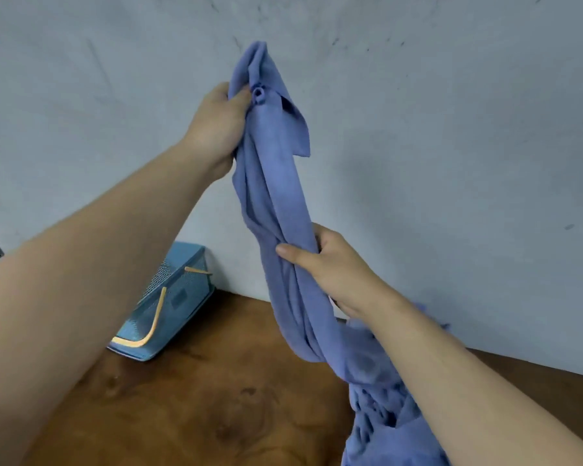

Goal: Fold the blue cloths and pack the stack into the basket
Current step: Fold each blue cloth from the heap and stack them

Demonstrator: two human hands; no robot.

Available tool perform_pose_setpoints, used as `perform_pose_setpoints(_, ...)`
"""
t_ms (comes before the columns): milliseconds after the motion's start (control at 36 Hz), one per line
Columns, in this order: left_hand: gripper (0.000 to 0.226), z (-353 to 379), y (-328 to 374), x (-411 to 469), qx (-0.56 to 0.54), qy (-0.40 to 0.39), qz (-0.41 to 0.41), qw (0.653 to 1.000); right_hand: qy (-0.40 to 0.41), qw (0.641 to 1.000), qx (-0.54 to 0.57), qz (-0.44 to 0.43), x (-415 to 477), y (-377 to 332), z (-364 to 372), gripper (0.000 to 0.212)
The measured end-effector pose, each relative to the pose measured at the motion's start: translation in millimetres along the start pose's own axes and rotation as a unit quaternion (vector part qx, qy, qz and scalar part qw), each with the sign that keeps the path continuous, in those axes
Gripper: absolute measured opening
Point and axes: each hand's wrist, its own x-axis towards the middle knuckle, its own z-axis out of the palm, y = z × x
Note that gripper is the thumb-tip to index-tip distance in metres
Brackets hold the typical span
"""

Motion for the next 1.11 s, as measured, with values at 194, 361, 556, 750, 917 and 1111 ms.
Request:
perform_pose_setpoints(194, 0.043, -16, -125, 24, 0.064, -0.028, -0.125, 0.99, 0.041, 0.992, 0.088, 0.085, 37, 73, 37, 0.026)
perform_pose_setpoints(361, 0.043, -28, -313, -54, 0.225, -0.039, -0.328, 0.917, 0.119, 0.961, 0.076, 0.239, 11, 202, 67, 0.045)
perform_pose_setpoints(556, 0.039, -52, -417, -166, 0.302, -0.172, -0.304, 0.887, 0.142, 0.947, -0.079, 0.277, -20, 278, 113, 0.073)
perform_pose_setpoints(750, 0.062, -67, -468, -193, 0.472, -0.25, -0.157, 0.831, 0.135, 0.885, -0.406, 0.183, -43, 337, 125, 0.061)
perform_pose_setpoints(917, 0.039, -66, -493, -217, 0.503, -0.174, -0.042, 0.845, 0.105, 0.827, -0.537, 0.131, -50, 357, 137, 0.063)
perform_pose_setpoints(1111, 0.049, -70, -500, -216, 0.465, -0.125, -0.112, 0.869, 0.094, 0.808, -0.57, 0.117, -53, 353, 138, 0.079)
